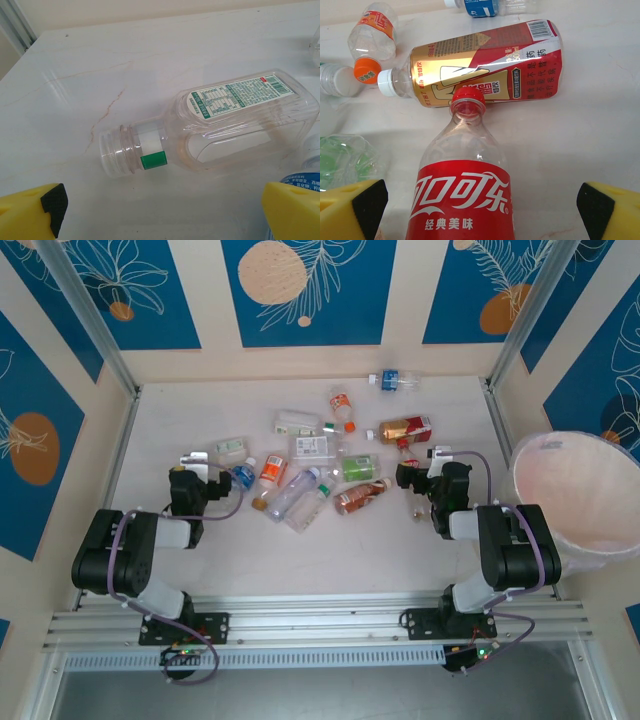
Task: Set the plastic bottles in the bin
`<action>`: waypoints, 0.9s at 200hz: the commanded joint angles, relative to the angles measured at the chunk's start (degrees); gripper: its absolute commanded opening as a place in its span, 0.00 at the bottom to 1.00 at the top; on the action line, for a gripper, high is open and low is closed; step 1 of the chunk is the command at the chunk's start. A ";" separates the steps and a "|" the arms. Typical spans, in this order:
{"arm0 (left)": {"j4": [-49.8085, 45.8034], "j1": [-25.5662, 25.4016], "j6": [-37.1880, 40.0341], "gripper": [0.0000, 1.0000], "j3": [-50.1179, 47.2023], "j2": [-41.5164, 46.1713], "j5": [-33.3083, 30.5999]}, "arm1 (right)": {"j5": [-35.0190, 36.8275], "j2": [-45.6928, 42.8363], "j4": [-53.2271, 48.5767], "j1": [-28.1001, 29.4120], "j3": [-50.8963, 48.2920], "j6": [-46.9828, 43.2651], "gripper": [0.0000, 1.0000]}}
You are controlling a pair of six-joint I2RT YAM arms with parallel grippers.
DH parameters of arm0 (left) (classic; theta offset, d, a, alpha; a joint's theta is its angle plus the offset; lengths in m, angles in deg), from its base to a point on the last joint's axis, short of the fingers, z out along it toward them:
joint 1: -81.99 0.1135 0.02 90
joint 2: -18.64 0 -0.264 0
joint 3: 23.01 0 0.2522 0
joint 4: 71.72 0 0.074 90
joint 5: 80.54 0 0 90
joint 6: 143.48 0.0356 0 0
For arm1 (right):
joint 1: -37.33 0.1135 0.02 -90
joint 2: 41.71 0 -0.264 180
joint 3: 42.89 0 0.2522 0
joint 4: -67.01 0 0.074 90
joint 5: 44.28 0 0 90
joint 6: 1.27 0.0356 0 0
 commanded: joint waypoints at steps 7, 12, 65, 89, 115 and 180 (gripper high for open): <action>-0.20 0.40 -0.01 1.00 0.39 0.17 0.70 | 0.49 -0.23 0.91 0.03 1.06 -0.85 0.99; -0.22 0.41 -0.01 1.00 0.39 0.18 0.71 | 0.45 -0.23 0.89 0.01 1.06 -0.85 0.99; -0.07 0.47 0.01 1.00 0.23 0.18 0.71 | 0.36 -0.32 1.11 0.00 0.90 -0.85 0.99; 0.10 0.41 0.00 1.00 0.19 0.26 0.79 | 0.16 -0.36 1.17 0.01 0.84 -0.93 0.99; -2.53 0.44 -0.09 1.00 0.29 3.35 0.81 | -1.72 -2.67 -2.89 0.43 2.23 -2.29 0.99; -28.51 0.44 -7.81 1.00 7.54 18.75 -6.41 | -1.91 -14.36 -22.62 4.91 11.04 -2.85 0.99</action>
